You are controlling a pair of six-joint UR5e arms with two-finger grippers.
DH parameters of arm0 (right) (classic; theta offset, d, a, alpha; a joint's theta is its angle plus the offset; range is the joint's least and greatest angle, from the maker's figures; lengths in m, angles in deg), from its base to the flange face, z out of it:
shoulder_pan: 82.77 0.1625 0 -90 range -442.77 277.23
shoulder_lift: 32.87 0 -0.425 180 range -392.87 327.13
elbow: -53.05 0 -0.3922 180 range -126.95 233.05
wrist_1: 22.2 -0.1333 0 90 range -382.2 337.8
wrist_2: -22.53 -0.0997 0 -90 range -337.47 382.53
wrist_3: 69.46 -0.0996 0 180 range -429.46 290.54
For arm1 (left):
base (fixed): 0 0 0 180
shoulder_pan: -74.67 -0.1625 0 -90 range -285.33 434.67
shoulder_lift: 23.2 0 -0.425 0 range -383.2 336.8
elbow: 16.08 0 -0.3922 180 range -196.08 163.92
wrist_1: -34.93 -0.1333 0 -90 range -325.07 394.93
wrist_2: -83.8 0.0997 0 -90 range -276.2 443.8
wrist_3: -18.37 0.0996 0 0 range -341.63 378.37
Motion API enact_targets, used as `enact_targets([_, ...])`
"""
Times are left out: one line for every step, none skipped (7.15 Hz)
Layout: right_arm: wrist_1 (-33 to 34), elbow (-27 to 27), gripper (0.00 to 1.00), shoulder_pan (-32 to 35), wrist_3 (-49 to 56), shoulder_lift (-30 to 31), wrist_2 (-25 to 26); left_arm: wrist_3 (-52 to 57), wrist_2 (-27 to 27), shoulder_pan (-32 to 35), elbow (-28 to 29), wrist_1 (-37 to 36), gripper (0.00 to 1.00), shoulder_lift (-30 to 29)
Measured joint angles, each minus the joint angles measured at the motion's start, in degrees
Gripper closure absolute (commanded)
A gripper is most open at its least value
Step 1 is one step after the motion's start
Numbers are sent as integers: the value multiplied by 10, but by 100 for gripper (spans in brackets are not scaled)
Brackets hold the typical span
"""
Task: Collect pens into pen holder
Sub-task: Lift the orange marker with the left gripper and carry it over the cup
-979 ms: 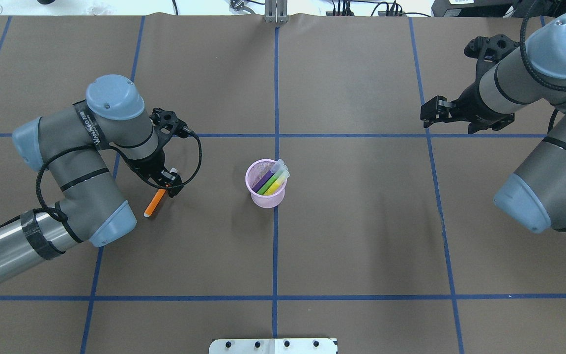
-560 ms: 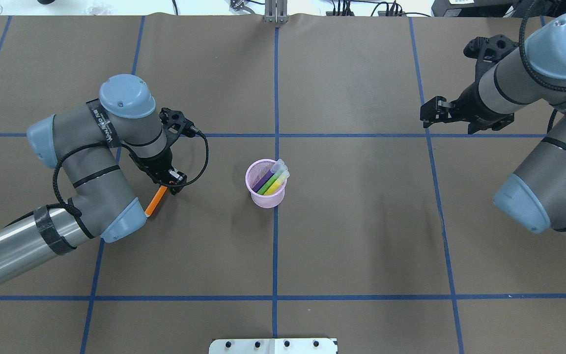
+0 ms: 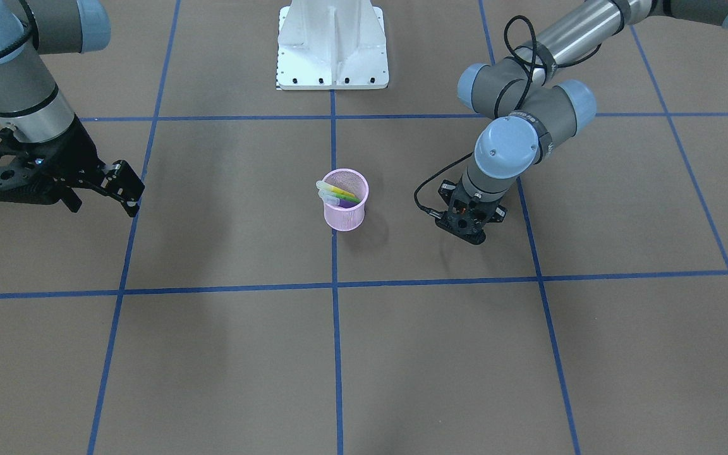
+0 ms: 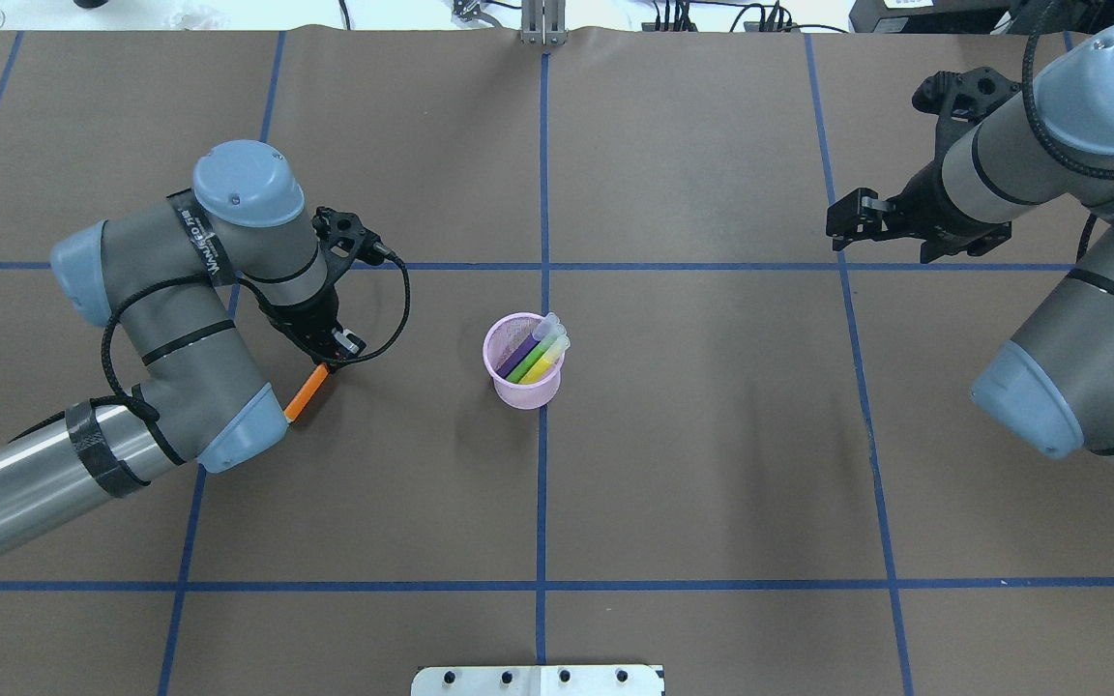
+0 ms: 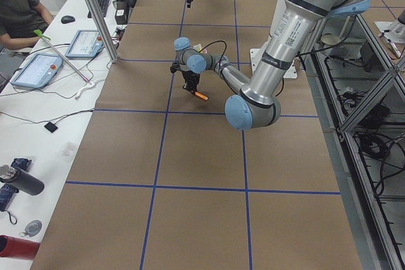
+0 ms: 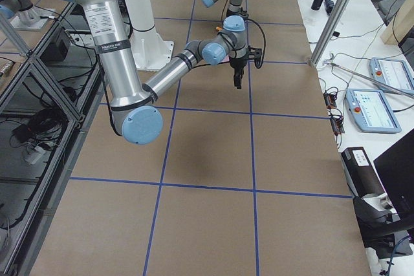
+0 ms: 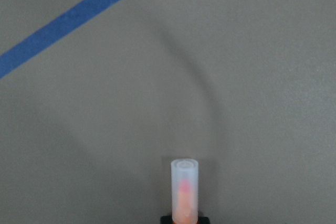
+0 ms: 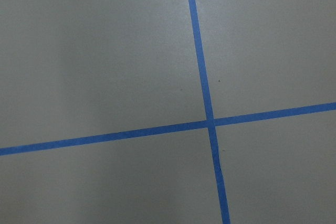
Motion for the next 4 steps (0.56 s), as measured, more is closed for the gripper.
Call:
enact_targets([0, 2, 2, 1, 0, 0, -1, -22, 2, 2, -31, 0, 100, -1])
enact_targets([0, 4, 2, 3, 0, 1, -2, -67, 23, 2, -77, 2, 100, -1])
enact_targets([0, 6, 2, 5, 0, 1, -3, -113, 71, -3, -125, 3, 100, -2])
enact_targets([0, 7, 2, 6, 0, 1, -3, -158, 130, -20, -166, 8, 100, -6])
